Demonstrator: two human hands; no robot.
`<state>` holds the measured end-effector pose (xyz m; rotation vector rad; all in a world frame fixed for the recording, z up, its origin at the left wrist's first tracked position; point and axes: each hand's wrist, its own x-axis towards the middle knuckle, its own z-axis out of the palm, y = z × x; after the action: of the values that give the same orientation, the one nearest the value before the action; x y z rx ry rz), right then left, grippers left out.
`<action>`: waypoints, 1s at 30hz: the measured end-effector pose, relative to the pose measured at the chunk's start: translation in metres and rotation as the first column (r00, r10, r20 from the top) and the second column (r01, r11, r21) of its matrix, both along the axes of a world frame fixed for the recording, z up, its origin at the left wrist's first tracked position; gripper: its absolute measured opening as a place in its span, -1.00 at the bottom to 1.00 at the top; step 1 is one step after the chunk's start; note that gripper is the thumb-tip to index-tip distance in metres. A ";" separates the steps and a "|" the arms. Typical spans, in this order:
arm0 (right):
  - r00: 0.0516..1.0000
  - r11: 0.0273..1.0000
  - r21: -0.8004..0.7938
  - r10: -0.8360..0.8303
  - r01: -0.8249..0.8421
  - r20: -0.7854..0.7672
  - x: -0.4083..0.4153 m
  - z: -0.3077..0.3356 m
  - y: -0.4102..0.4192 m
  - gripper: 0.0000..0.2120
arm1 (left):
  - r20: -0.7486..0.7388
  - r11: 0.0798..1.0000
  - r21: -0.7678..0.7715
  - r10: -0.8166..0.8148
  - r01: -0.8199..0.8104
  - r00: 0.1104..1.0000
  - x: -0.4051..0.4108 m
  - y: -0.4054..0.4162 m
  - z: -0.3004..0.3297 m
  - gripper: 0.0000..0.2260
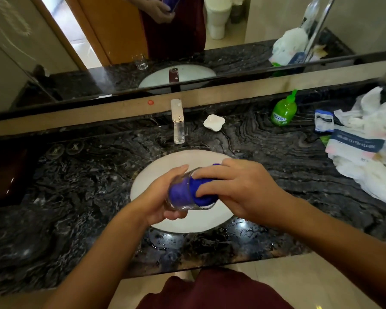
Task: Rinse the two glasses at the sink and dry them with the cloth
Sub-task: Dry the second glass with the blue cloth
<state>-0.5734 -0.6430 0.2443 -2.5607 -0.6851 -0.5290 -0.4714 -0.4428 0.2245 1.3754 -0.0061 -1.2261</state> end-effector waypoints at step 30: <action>0.840 0.659 0.522 -0.387 0.541 -0.381 0.015 -0.012 0.024 -0.70 | 0.508 0.941 0.137 0.201 -0.309 0.838 -0.010 -0.019 0.033 -0.66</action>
<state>-0.5584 -0.6186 0.2326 -2.0804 0.2485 -0.4850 -0.4812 -0.4615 0.2573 1.7856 -0.0431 -0.6411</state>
